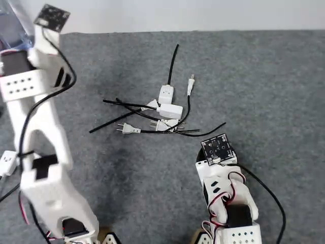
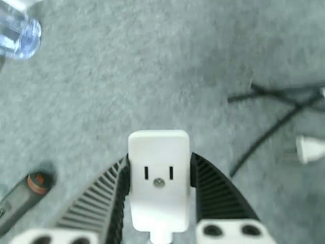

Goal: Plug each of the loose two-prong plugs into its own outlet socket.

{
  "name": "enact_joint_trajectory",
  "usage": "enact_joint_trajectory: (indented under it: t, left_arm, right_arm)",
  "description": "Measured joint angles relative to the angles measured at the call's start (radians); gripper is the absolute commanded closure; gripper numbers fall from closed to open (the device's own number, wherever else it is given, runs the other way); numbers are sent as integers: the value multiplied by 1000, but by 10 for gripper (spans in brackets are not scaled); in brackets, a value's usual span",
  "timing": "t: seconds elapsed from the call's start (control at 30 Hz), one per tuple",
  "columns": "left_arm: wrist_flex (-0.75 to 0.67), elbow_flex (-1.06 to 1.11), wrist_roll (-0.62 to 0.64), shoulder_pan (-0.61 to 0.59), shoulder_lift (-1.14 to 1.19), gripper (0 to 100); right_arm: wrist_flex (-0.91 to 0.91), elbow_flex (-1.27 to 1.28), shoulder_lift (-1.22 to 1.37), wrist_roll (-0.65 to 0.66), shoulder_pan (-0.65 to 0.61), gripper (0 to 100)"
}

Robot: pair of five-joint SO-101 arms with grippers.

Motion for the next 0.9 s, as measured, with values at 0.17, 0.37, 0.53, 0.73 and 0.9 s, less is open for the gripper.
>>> enact_joint_trajectory:
  t: [0.17, 0.37, 0.53, 0.73, 0.9]
  left_arm:
    - [0, 299, -110, -86, -216, 988]
    - [0, 552, -178, -193, -321, 988]
    - [0, 686, -253, -261, -324, 988]
    - [-5, 806, -430, -374, -325, 988]
    - [-74, 885, -621, -535, -325, 988]
  right_arm:
    - [0, 0, 0, 0, 0, 821]
    - [0, 0, 0, 0, 0, 821]
    - [0, 0, 0, 0, 0, 822]
    - [0, 0, 0, 0, 0, 822]
    - [0, 0, 0, 0, 0, 822]
